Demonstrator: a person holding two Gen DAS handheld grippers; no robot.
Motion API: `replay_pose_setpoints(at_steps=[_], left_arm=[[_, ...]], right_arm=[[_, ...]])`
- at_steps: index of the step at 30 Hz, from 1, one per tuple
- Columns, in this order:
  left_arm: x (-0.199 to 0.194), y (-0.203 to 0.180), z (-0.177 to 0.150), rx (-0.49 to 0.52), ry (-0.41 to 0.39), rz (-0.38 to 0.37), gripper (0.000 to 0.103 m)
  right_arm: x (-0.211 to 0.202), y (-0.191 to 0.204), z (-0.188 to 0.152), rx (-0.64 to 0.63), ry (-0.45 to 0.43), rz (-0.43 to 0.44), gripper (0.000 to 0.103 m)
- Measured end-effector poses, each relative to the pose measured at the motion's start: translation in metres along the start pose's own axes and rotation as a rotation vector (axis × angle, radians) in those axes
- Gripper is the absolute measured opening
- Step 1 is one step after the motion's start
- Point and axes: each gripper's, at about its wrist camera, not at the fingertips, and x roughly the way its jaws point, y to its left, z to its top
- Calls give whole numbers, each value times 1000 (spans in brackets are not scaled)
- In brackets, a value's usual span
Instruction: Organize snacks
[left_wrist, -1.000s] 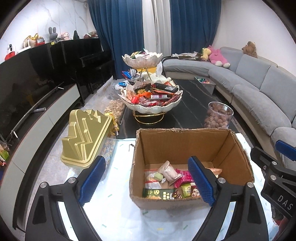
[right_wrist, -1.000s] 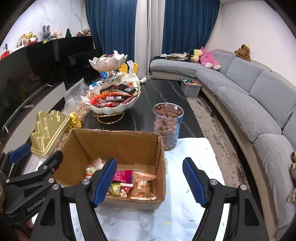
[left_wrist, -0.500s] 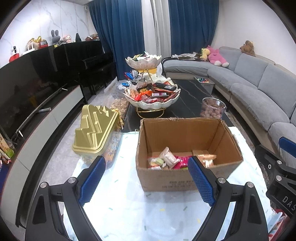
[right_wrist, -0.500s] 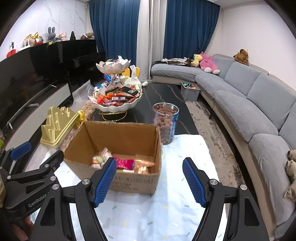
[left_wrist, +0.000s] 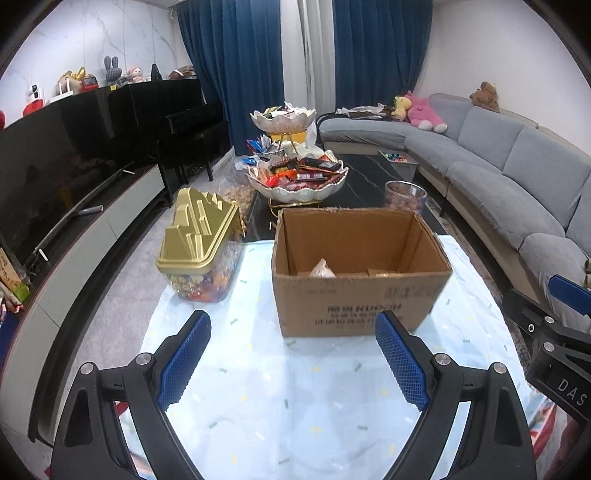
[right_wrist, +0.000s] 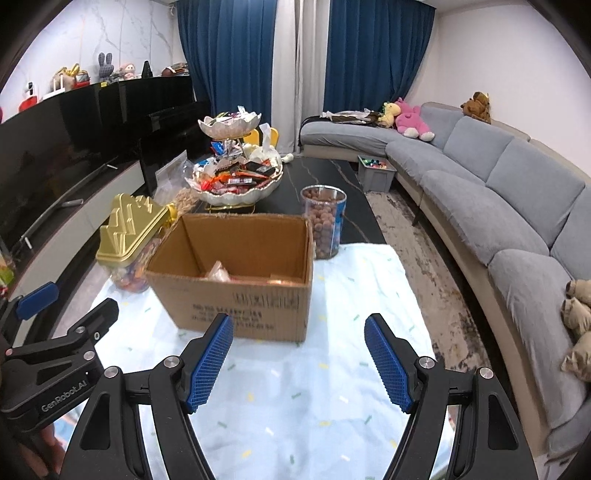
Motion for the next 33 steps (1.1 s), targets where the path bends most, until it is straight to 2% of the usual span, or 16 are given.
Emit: replay_pose_setpoints(at_steps=[6,9,17,25,30,33], left_arm=[[-24,0,-22,7,15,-4,91],[-35,0,-33,3,28,-2,91],[-64,-2,-56,-17,25,4,92],[-90,2,-73,-45,15,3,103],[-105,7,-85,-64,20,1,103],[-112,9,-85,-71,7,8,103]], right_arm=[[-22,-1,-21,8,7,6,75],[-34,-1,-31,13,4,9,79],[-62,-9,-52,33,3,16,79],[-85,-10,-69,41,13,17,82],[-98,-11,-79,48,17,11,82],[-105,-11,-82,59,12,1,87]])
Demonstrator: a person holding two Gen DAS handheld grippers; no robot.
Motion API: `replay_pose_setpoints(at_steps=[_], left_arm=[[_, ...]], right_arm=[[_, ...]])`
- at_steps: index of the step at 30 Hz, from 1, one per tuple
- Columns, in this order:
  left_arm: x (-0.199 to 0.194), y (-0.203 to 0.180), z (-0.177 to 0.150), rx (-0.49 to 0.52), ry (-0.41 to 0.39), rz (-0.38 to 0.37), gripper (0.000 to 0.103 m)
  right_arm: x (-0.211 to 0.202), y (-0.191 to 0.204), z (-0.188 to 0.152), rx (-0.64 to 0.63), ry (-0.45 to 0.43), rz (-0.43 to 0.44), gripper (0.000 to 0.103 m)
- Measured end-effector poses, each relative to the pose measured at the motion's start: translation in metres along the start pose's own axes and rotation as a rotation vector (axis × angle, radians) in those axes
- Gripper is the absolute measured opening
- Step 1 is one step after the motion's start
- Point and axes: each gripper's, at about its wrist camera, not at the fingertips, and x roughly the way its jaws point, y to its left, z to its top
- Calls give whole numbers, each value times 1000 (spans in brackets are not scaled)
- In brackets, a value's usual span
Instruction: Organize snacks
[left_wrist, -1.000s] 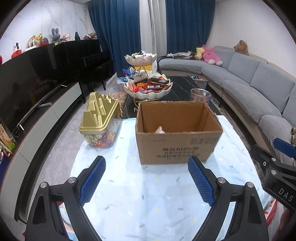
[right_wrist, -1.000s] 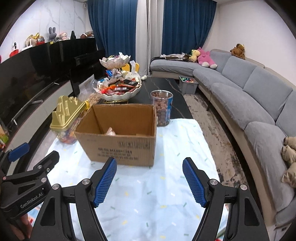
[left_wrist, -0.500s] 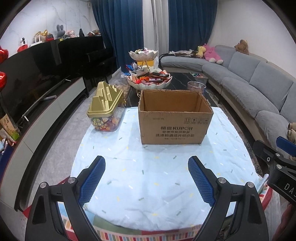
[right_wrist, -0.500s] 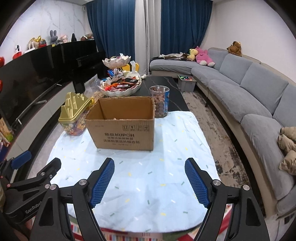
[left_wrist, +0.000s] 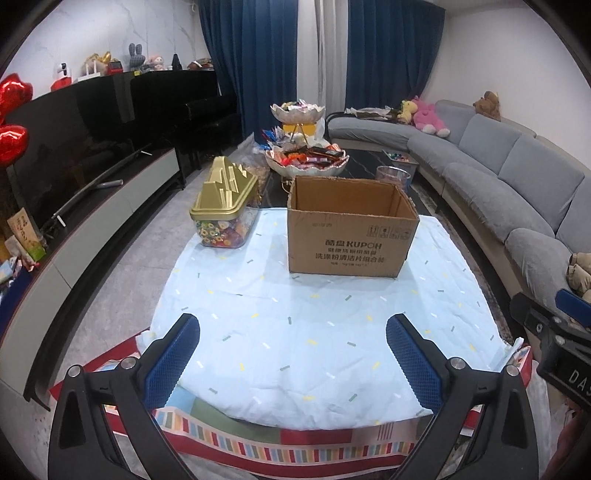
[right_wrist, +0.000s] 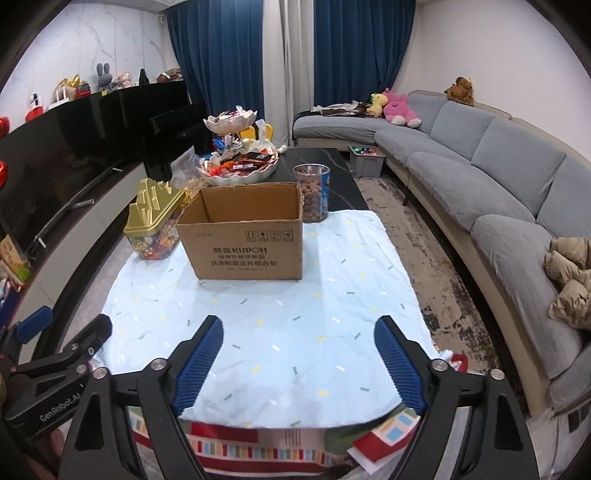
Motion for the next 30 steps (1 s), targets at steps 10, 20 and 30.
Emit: replay_pose_setpoints(at_steps=[10,20,30], left_arm=[[-13,12,-7,-46,-8,2,103],[-17,17,-9,-56,-15,5,103],[-20,17,-9,-55,-13,-2,103]], right_arm=[[-11,1,-4,-1,-15,-16,88],[-15,2,-6,-8,-26,-21,88],[-15,3,-6,-10,-28,-20,88]])
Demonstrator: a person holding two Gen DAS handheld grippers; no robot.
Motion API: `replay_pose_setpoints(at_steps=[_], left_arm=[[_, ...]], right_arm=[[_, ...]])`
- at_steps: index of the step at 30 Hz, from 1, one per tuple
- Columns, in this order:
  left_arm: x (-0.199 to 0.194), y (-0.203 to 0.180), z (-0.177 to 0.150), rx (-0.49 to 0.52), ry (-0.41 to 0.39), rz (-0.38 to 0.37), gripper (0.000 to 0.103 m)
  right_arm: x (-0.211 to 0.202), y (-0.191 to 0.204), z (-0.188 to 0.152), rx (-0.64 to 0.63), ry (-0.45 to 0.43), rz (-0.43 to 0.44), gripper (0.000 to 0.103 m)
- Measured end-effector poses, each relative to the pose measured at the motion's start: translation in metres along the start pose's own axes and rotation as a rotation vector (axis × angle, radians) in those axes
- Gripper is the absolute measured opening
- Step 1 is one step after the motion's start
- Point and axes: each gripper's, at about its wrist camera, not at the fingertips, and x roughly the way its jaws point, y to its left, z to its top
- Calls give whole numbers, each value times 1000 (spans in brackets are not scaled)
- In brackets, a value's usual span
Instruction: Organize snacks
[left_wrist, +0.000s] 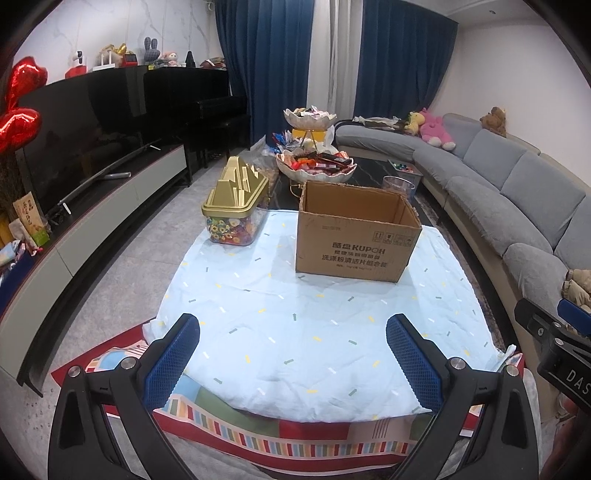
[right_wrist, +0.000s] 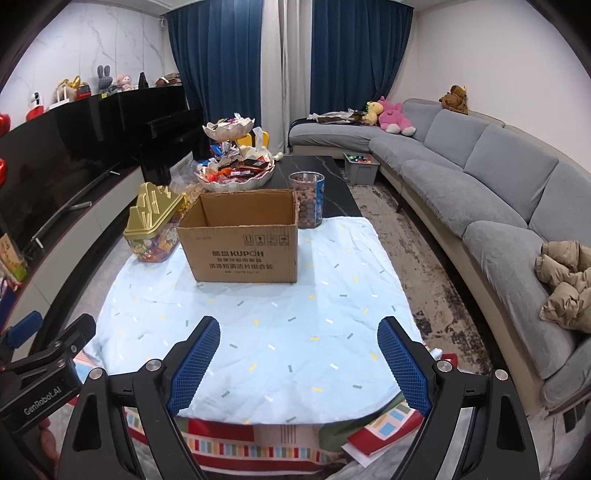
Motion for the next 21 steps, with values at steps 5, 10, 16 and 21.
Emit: replay_pose_setpoints(at_steps=[5,10,16,21], left_arm=[[-1,0,0,0,0,0,103],[-1,-1,1,1,2,-2,103],[-2,-2,2,5,3,-2,103],[-2,-2,1,4,3,-3,103]], right_arm=[[0,0,0,-1,0,0,88],[0,0,0,0,0,-1,88],[-1,0,0,1,-1,-1,88],[-1,-1,1,0,-3,-2,88]])
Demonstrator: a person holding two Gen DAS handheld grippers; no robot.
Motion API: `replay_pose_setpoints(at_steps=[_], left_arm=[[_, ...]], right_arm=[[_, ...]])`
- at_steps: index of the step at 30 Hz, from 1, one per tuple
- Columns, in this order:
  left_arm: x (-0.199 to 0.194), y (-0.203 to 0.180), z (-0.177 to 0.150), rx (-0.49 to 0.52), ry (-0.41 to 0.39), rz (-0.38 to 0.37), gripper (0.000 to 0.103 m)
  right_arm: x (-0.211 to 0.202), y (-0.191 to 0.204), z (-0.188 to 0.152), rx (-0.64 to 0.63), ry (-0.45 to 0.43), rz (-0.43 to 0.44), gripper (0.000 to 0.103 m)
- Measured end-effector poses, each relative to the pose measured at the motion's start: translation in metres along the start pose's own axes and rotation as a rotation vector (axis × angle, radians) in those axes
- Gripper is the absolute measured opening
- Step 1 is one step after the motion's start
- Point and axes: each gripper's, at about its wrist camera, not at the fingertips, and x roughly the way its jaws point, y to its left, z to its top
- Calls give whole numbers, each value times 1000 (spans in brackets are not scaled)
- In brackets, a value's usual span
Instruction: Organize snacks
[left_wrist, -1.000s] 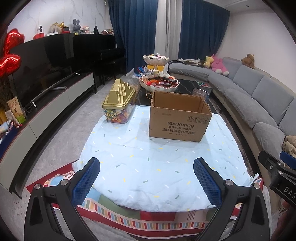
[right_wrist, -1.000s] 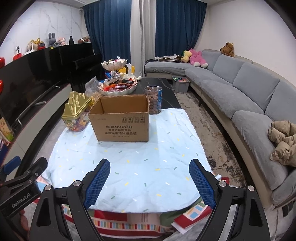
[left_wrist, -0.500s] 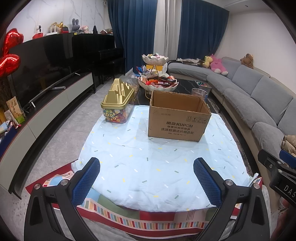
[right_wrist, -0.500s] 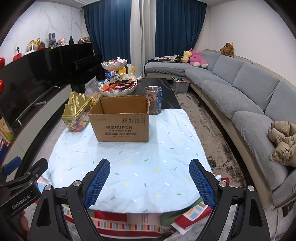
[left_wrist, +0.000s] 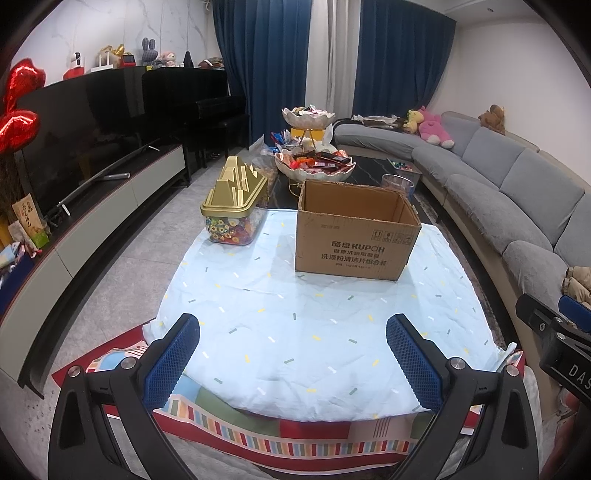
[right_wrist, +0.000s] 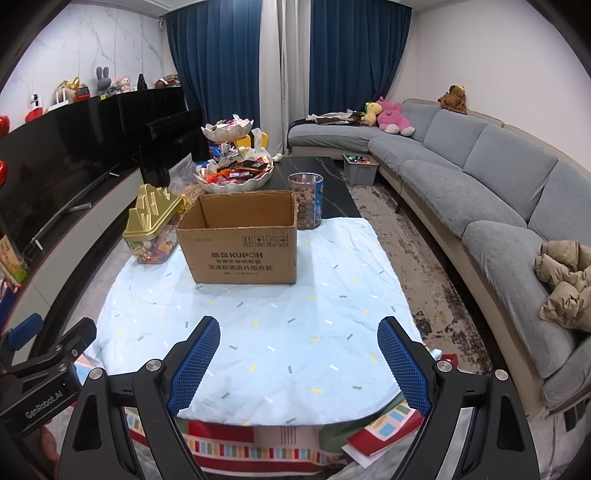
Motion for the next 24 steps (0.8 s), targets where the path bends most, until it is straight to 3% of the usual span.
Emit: replay_pose_setpoints(at_steps=[24], left_arm=[[1,2,1,-5,7,-18,103]], right_arm=[[0,-1,1,-1,0,-1,88]])
